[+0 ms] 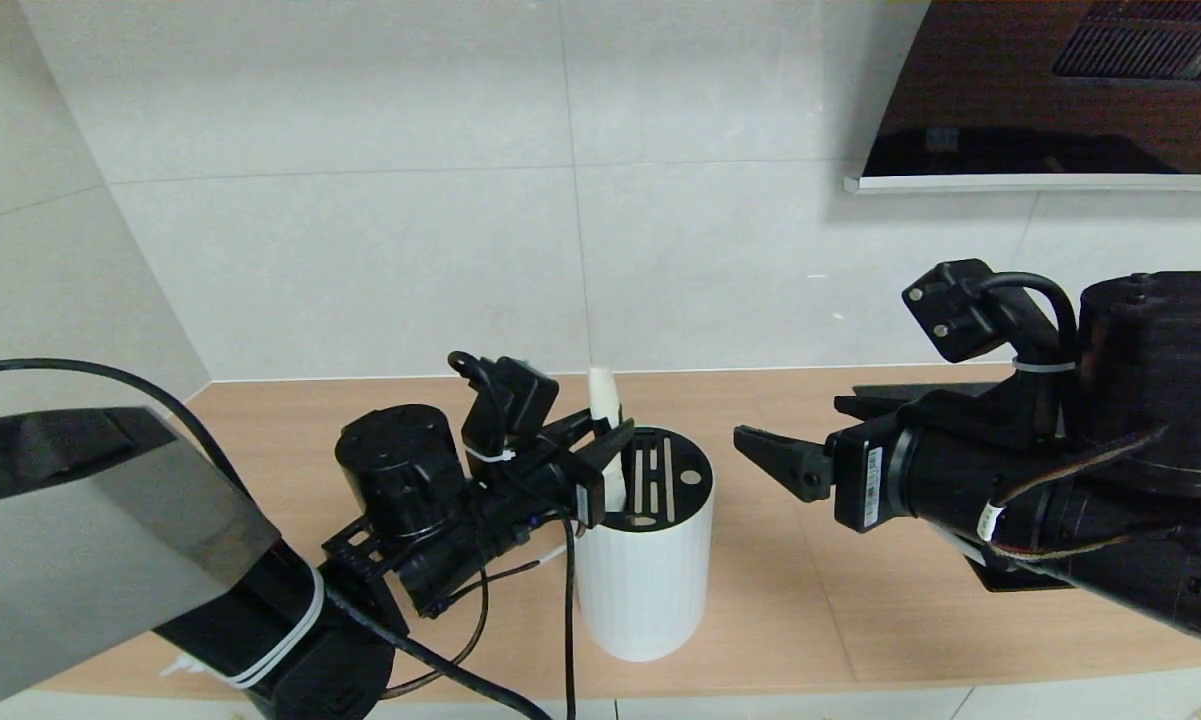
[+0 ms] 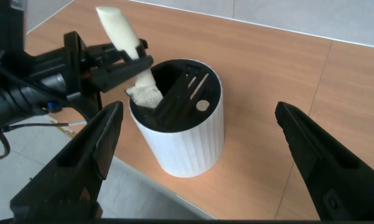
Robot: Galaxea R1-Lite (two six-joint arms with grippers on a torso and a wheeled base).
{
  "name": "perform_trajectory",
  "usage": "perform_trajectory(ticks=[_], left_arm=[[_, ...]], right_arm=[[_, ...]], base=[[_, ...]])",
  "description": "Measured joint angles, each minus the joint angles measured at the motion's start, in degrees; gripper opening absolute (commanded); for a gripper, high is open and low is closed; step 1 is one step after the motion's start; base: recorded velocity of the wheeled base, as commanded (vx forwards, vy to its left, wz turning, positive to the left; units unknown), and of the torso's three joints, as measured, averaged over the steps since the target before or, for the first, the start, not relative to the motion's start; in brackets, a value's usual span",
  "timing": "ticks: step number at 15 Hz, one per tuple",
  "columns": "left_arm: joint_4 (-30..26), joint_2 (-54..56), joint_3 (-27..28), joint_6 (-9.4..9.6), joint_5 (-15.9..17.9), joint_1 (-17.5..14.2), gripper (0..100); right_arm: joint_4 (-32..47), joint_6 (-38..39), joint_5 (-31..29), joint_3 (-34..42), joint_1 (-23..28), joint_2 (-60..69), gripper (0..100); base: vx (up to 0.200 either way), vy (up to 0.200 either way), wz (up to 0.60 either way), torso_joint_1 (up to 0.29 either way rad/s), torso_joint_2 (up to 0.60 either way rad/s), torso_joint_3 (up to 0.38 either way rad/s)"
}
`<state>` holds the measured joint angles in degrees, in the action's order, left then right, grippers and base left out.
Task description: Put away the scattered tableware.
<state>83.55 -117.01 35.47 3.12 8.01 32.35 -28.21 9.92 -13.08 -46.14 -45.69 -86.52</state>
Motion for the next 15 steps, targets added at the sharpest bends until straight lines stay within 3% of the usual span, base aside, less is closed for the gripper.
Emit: perform_trajectory(ticks=[2,3,12,15], left_arm=[[-0.02,-0.26,0.0,0.02,-0.51,0.02,0],[-0.05,-0.3,0.0,0.05,-0.87,0.13,100],[0.78,0.52,0.38,-0.12,-1.39,0.5,100],[2.3,4.33,0.72,-1.35,-2.51,0.39,100]], right_arm=[[0.0,0.01,0.0,0.0,0.0,0.0,100],[0.0,0.0,-0.02,0.0,0.0,-0.02,100],[0.0,0.06,-0.22,0.0,0.0,0.02,100],[-0.04,-0.02,-3.63,0.8,0.85,1.55,100]], base=[[0.0,0.0,0.0,0.0,0.0,0.0],[0.0,0.0,0.0,0.0,0.0,0.0],[0.0,0.0,0.0,0.0,0.0,0.0],[0.0,0.0,0.0,0.0,0.0,0.0]])
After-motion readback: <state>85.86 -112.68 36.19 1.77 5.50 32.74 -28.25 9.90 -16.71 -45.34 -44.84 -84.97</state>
